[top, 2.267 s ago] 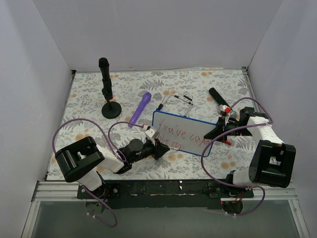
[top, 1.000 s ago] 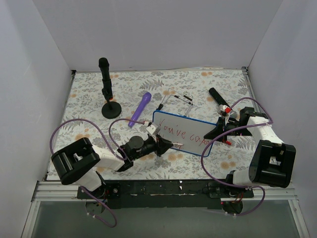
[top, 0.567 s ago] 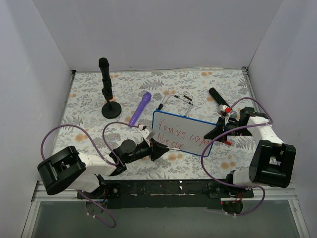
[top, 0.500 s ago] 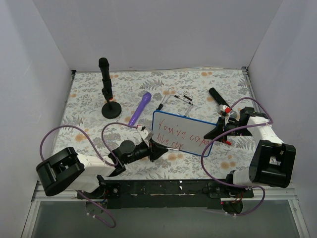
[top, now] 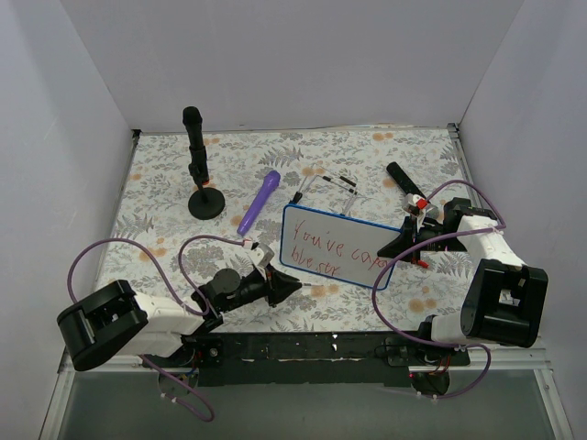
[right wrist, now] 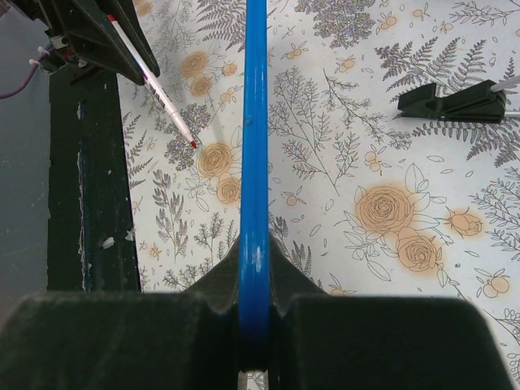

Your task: Write a sentence on the whiteboard

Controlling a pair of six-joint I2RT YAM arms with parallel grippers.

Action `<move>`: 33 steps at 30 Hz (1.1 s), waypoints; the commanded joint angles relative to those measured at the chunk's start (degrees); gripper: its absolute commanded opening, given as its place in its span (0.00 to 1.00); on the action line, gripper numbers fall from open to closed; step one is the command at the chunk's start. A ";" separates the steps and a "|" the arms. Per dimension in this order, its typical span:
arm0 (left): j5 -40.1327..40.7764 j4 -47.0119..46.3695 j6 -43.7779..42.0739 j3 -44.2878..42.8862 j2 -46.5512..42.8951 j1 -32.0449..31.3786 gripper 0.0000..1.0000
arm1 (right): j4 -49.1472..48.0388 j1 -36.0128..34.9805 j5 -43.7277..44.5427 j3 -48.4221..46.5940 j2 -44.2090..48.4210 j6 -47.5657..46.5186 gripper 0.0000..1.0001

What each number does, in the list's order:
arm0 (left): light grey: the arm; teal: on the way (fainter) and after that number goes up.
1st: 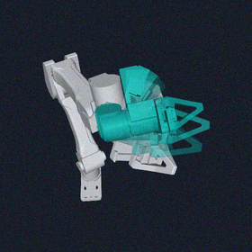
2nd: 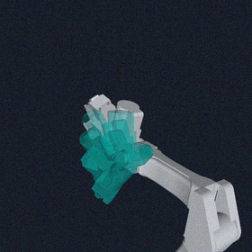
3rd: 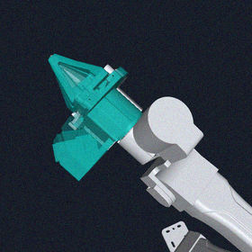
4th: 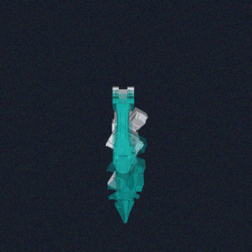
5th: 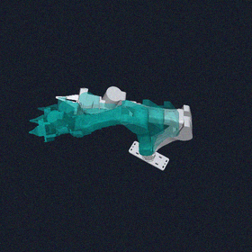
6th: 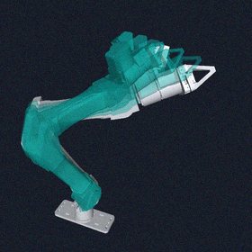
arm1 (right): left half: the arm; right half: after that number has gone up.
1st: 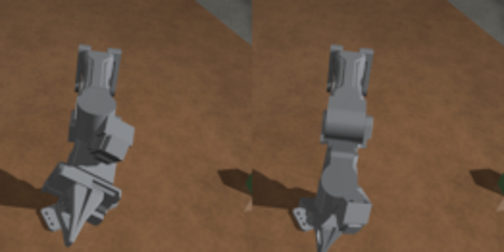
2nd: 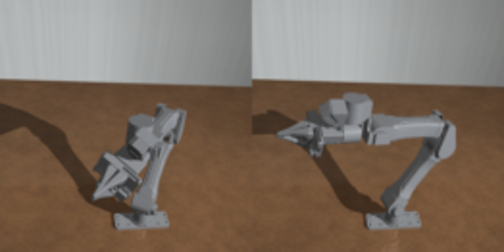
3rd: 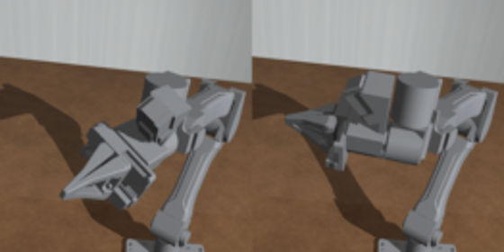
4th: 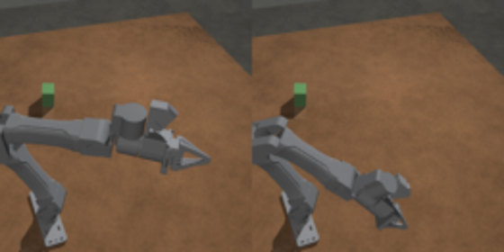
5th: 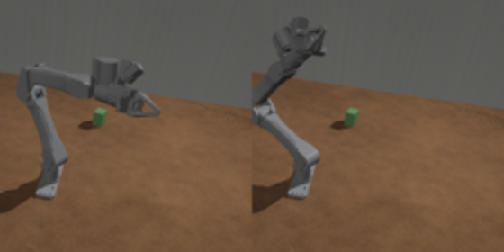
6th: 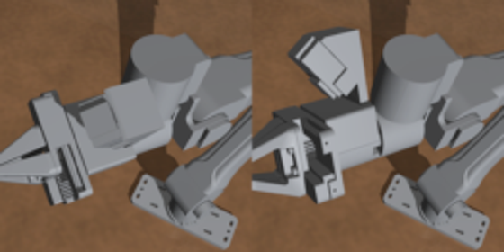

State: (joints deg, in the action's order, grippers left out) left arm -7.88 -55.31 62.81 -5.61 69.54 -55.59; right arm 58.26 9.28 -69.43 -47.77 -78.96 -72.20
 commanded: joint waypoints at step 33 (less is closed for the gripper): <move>2.26 -3.14 -3.30 -13.11 16.33 0.05 0.00 | 0.28 -0.40 3.60 0.31 1.44 -1.18 0.01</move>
State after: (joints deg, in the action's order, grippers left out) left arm -5.41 -58.72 60.66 -16.60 84.77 -55.59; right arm 58.28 9.26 -69.45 -47.77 -78.87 -72.23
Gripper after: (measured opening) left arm 0.130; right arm 0.089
